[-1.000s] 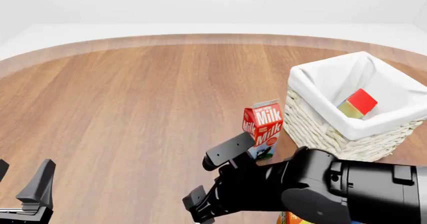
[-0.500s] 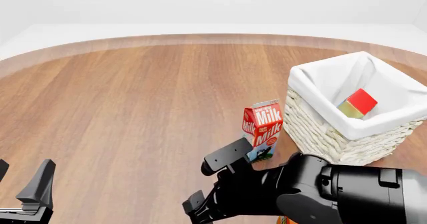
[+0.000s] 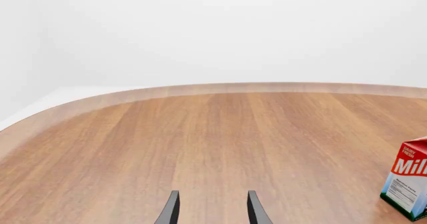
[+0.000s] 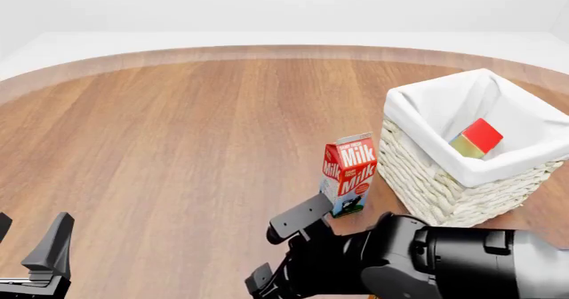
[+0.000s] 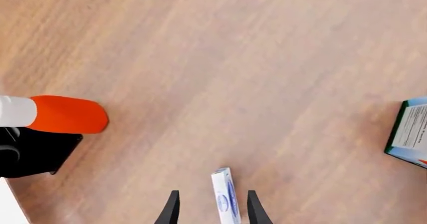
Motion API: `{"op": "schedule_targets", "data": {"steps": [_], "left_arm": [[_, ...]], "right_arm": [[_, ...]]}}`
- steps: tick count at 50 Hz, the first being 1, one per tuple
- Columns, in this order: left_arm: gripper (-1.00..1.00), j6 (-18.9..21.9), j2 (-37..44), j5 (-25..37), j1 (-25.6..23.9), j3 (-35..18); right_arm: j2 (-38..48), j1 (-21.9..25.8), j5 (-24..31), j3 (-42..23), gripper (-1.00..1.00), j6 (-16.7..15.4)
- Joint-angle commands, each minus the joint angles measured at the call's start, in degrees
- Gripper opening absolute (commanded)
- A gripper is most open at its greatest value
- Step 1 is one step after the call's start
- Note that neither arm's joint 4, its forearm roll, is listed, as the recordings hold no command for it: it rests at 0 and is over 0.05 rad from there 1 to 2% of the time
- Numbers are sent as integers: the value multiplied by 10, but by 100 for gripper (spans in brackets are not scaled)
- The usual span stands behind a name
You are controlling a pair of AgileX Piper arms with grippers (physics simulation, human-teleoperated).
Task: Pick up the cream cheese box and the butter, and put them in the basket.
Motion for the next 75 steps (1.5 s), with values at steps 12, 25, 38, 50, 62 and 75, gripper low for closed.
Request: {"op": "schedule_targets", "data": {"steps": [12, 25, 38, 50, 62, 75], "left_arm": [[100, 0, 0, 0, 0, 0], [100, 0, 0, 0, 0, 0], [100, 0, 0, 0, 0, 0], [100, 0, 0, 0, 0, 0], [100, 0, 0, 0, 0, 0], [100, 0, 0, 0, 0, 0]], "right_arm": [[16, -5, -12, 5, 100, -5], [25, -7, -20, 8, 100, -4], [41, -1, -38, 17, 100, 4], [49, 4, -53, 28, 100, 12], [60, 5, -64, 34, 100, 14], [68, 6, -73, 38, 100, 20]]}}
